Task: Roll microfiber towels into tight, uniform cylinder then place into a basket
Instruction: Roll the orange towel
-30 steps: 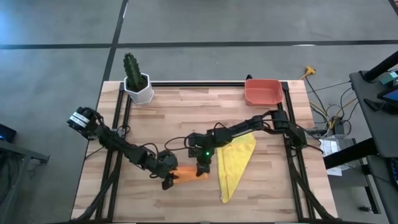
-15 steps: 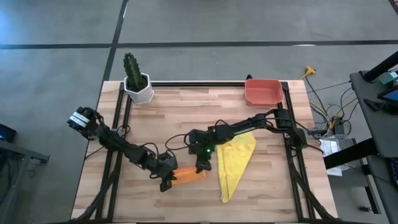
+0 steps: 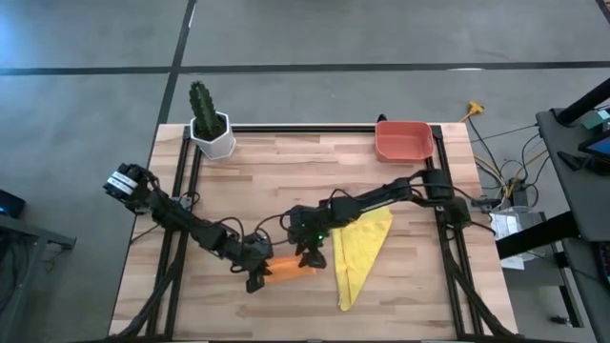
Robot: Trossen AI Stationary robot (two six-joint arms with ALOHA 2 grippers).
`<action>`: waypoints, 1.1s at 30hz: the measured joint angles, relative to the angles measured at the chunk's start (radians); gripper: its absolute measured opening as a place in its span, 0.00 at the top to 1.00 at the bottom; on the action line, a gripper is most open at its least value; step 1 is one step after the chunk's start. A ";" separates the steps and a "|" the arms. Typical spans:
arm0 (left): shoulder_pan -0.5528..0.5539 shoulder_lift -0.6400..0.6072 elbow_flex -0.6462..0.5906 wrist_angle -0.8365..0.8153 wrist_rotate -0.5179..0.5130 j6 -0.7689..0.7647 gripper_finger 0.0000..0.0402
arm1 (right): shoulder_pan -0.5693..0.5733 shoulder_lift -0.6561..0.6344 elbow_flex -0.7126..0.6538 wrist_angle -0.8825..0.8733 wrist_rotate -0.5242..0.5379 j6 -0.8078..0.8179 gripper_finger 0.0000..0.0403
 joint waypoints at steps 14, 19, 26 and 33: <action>0.009 0.000 0.023 0.008 -0.001 -0.002 0.95 | -0.007 0.028 -0.016 0.083 -0.016 0.099 0.32; 0.013 0.000 0.023 0.027 -0.002 -0.002 0.95 | -0.012 0.056 -0.016 0.085 -0.023 0.106 0.25; 0.013 0.001 0.025 0.026 -0.003 -0.003 0.95 | -0.007 0.084 -0.002 0.089 -0.047 0.162 0.27; 0.023 0.001 0.021 0.025 -0.005 -0.004 0.95 | 0.034 0.088 0.008 0.085 -0.019 0.159 0.35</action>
